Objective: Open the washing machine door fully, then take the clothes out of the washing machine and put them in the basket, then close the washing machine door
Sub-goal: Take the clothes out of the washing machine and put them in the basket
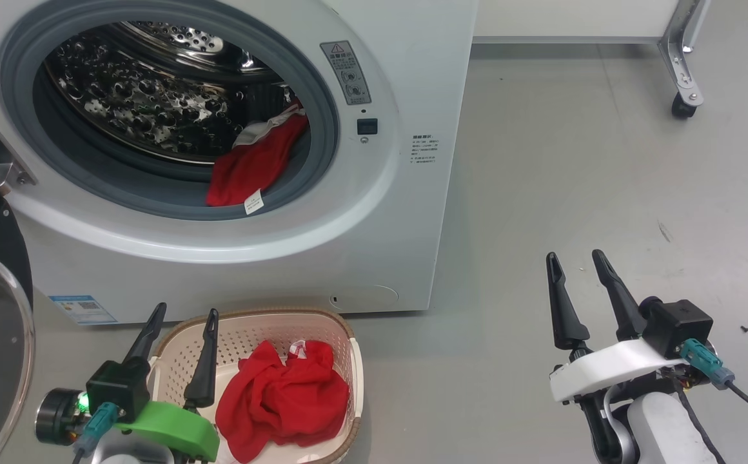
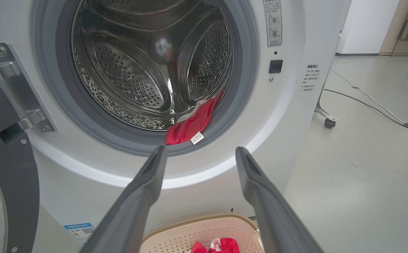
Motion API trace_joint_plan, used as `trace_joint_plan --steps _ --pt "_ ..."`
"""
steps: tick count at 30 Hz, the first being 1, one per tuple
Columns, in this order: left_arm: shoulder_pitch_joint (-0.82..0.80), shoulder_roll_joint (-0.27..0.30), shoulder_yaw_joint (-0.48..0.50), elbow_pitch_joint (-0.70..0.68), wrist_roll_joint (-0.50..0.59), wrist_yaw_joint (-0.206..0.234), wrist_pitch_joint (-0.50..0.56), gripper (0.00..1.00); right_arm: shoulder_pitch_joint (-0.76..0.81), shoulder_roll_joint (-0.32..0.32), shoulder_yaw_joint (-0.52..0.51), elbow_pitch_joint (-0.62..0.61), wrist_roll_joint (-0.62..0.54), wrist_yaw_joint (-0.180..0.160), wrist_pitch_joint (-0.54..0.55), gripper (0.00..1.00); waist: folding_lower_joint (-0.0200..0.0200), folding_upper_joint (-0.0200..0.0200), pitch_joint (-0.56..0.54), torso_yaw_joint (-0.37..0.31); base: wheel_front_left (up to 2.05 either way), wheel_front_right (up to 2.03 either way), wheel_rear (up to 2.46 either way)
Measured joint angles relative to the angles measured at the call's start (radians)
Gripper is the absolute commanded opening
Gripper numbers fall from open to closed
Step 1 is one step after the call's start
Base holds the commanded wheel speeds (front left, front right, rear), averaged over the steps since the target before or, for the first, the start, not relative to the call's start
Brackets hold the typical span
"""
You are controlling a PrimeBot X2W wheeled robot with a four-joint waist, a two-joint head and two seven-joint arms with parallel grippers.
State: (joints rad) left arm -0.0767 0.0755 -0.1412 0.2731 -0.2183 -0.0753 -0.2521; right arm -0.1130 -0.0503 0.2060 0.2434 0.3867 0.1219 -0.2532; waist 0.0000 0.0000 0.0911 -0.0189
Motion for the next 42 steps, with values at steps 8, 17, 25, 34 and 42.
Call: trace_joint_plan --steps 8,17,25,34,42 --pt "0.007 -0.001 0.002 -0.015 0.0 0.001 0.0 1.0 0.0 -0.001 0.006 -0.006 0.0 0.0 0.0 1.0 0.0 0.0 0.007 -0.001 0.0 0.0 0.0" --pt "0.015 -0.002 0.003 -0.029 0.0 0.001 0.0 1.0 0.0 -0.005 0.006 -0.019 0.0 0.0 0.0 1.0 0.0 0.0 0.041 -0.007 0.0 0.0 0.0" --pt "0.014 -0.001 0.003 -0.048 0.0 0.001 0.0 1.0 -0.001 -0.004 0.025 -0.032 0.0 0.0 0.0 1.0 0.0 0.0 0.097 -0.013 0.0 0.0 0.0" --pt "-0.063 0.04 0.026 -0.083 0.0 -0.001 0.018 1.0 -0.026 -0.004 0.05 -0.047 0.0 0.0 0.0 1.0 0.0 0.0 0.196 -0.038 0.0 0.0 0.0" --pt "-0.211 0.086 0.079 -0.101 -0.028 -0.011 0.106 1.0 -0.072 -0.004 0.068 -0.072 0.0 0.0 0.0 1.0 0.0 0.0 0.28 -0.084 0.0 0.0 0.0"
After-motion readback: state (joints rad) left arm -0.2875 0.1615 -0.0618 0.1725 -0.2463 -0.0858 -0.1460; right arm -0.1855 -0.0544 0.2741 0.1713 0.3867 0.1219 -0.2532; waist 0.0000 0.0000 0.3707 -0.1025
